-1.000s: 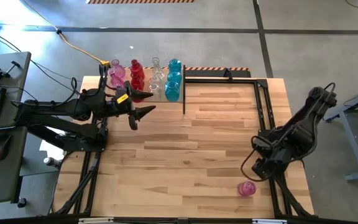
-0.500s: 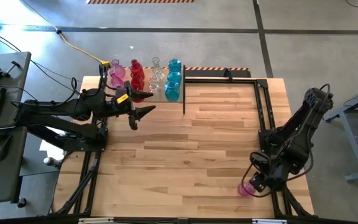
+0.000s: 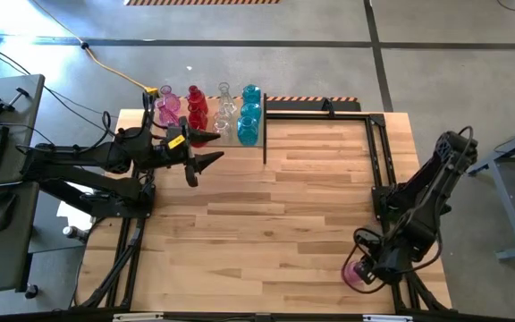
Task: Sort vases onto shelf
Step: Put the purple vase on the shelf aligned with the other purple vases
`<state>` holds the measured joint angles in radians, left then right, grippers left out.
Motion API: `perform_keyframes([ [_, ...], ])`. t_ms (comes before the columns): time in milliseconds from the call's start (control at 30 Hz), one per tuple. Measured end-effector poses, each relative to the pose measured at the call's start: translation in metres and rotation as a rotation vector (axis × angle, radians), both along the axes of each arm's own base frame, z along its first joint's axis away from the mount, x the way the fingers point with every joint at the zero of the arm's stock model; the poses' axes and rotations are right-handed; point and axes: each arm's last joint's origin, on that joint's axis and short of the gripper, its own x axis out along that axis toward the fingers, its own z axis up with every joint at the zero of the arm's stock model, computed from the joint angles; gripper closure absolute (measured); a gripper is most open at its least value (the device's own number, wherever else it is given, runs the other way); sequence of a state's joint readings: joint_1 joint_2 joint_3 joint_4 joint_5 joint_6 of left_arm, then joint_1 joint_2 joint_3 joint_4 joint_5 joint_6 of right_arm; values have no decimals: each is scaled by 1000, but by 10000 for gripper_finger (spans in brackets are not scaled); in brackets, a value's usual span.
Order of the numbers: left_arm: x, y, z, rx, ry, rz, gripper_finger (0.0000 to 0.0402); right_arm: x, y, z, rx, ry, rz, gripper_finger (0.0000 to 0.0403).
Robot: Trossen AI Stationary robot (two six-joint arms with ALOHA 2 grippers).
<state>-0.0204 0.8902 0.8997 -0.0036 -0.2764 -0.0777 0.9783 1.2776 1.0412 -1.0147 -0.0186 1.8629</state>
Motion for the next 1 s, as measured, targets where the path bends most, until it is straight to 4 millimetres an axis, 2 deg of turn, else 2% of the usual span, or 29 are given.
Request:
perform_keyframes([
  [467, 0, 0, 0, 1, 0, 0, 161, 11, 17, -21, -41, 62, -16, 287],
  [600, 0, 0, 0, 1, 0, 0, 161, 12, 19, -23, -31, 80, -13, 317],
  [800, 0, 0, 0, 1, 0, 0, 161, 12, 19, -23, -32, 80, -13, 392],
  [1000, 0, 0, 0, 1, 1, -1, 161, 14, 19, -22, -27, 79, -17, 388],
])
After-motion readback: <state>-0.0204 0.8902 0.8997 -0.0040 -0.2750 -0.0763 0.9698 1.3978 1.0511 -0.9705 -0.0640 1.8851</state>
